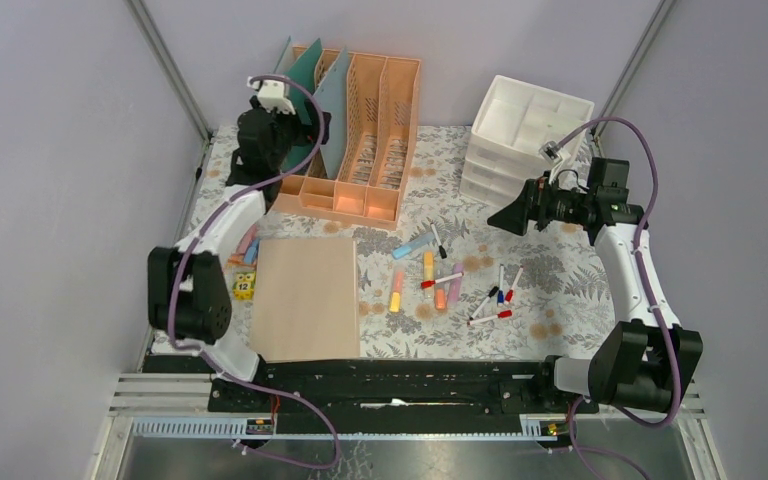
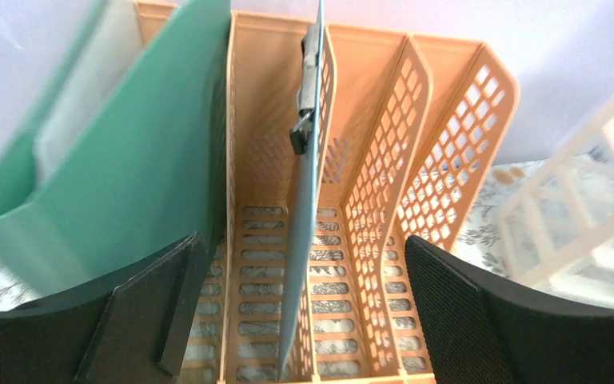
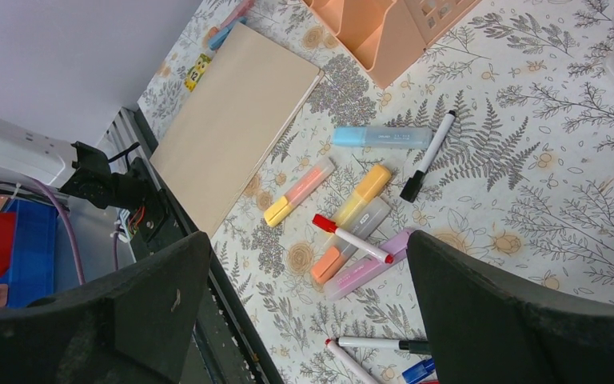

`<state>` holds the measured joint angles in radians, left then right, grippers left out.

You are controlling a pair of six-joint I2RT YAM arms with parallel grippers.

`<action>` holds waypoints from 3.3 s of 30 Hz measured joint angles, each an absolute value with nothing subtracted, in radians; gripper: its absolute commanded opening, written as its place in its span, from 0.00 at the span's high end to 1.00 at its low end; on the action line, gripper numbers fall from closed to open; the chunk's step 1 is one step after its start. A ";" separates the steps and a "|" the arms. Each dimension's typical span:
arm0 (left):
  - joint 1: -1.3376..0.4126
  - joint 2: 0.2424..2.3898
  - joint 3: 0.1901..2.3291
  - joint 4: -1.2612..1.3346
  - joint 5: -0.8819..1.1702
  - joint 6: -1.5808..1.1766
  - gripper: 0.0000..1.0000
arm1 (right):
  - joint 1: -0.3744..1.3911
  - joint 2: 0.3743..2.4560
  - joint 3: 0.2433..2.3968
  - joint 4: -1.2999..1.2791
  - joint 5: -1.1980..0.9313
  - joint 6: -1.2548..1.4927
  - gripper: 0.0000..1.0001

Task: Organize the desk
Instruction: Place the folder in the storage box, then pick up the folder from the center of the board.

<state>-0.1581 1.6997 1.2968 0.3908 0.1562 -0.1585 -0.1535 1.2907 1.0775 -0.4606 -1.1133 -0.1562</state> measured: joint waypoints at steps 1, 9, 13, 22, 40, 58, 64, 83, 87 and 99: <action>-0.157 1.662 1.290 0.364 0.148 -0.163 0.01 | -0.154 1.291 1.076 -0.460 -1.113 -0.156 0.00; -0.053 1.305 1.154 0.116 0.128 -0.287 0.01 | -0.154 1.289 1.047 -0.459 -1.116 -0.156 0.00; 0.028 1.171 1.007 -0.046 0.097 -0.356 0.01 | -0.154 1.289 1.043 -0.459 -1.117 -0.156 0.00; 0.121 1.049 0.833 -0.398 0.116 -0.486 0.01 | -0.155 1.289 1.005 -0.394 -1.162 -0.109 0.00; 0.146 1.011 0.620 -0.626 0.027 -0.703 0.01 | -0.156 1.289 0.962 -0.234 -1.261 -0.013 0.00; 0.150 0.963 0.453 -0.434 -0.051 -0.685 0.05 | -0.156 1.289 0.953 -0.190 -1.277 0.037 0.00; 0.150 0.963 0.405 -0.371 0.028 -0.694 0.14 | -0.156 1.289 0.952 -0.186 -1.278 0.046 0.00; 0.146 0.950 0.369 -0.303 0.345 -0.781 0.01 | 0.189 1.315 0.933 -0.220 -1.222 -0.024 0.01; 0.143 0.949 0.369 -0.304 0.352 -0.789 0.01 | 0.394 1.367 0.949 -0.293 -1.067 -0.122 0.14; 0.135 0.959 0.368 -0.321 0.330 -0.814 0.01 | 0.671 1.715 1.121 -0.330 -0.759 -0.122 0.32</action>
